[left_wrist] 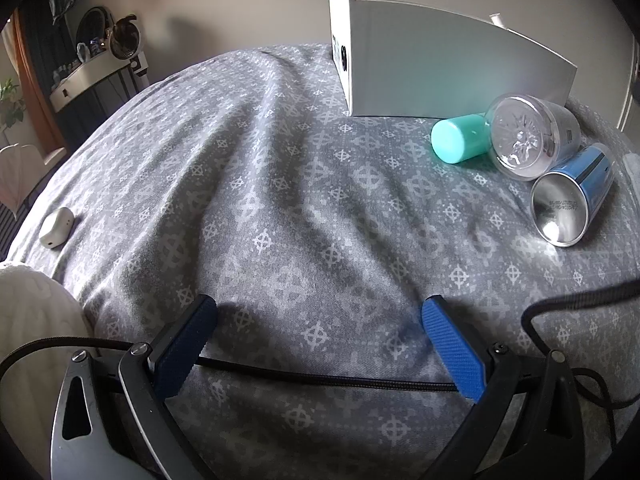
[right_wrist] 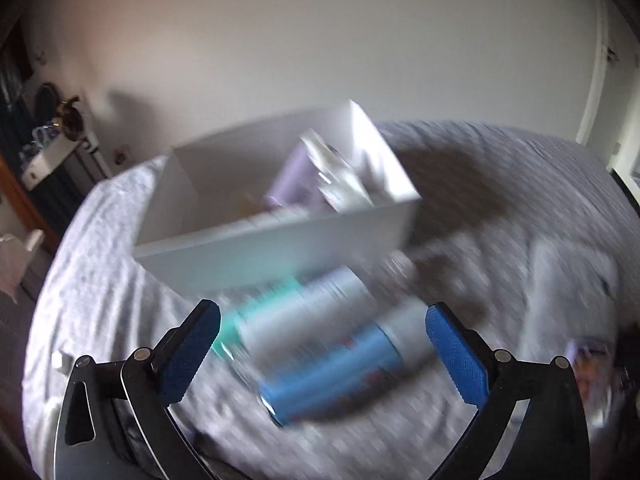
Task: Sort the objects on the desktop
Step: 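Grasp the blue aerosol can with the left gripper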
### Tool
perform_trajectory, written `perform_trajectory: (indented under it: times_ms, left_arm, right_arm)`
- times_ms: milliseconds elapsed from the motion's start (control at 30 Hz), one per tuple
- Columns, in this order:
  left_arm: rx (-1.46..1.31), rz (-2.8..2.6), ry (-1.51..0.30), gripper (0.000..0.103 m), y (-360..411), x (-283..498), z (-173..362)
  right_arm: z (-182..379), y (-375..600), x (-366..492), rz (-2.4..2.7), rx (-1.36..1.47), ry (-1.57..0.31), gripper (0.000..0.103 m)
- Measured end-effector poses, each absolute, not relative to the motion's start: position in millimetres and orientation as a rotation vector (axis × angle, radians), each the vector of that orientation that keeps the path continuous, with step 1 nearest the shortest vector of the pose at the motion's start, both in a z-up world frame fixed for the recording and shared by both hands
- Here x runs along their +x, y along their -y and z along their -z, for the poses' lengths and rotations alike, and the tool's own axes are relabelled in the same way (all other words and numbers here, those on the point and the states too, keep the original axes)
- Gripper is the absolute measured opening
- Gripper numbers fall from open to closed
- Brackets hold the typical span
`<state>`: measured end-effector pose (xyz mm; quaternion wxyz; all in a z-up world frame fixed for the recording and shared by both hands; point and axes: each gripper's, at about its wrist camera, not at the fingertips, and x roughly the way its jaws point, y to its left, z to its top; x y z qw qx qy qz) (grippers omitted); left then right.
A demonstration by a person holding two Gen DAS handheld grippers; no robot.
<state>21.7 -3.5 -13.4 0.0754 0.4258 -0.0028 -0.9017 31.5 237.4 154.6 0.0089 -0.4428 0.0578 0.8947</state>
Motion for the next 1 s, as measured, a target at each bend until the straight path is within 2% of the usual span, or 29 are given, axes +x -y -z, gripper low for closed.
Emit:
perform_trajectory:
  times_ms: [167, 300, 433, 500, 567, 667, 800, 1000]
  left_arm:
    - [1.337, 2.696, 0.059, 0.103, 6.7, 24.2, -1.2]
    - [1.11, 2.721, 0.027, 0.103, 26.3, 40.0, -47.2]
    - [0.947, 2.815, -0.104, 0.103, 49.5, 49.5, -96.3]
    - [0.929, 2.921, -0.108, 0.103, 45.9, 45.0, -117.9]
    - [0.979, 3.016, -0.027, 0.103, 34.3, 32.3, -130.2]
    - [1.073, 3.187, 0.196, 0.103, -13.3, 15.3, -139.3]
    - [1.214, 3.314, 0.563, 0.103, -89.7, -10.1, -129.7]
    - [1.429, 3.228, 0.946, 0.103, -167.1, -37.6, -85.9]
  right_arm:
    - [-87.5, -294.0, 85.0, -2.488, -1.522, -0.355, 0.103]
    - [-62.2, -318.9, 113.4, -2.358, -1.521, -0.546, 0.103]
    - [-54.4, -315.2, 115.6, -2.344, -1.518, -0.578, 0.103]
    - [-48.6, -304.5, 117.4, -2.36, -1.509, -0.553, 0.103]
    - [-41.9, -280.2, 120.5, -2.379, -1.496, -0.427, 0.103]
    - [-34.3, -251.4, 129.7, -2.371, -1.453, -0.268, 0.103]
    - [-32.5, -246.1, 143.2, -2.387, -1.37, -0.291, 0.103]
    - [-32.7, -250.6, 143.6, -2.404, -1.347, -0.374, 0.103]
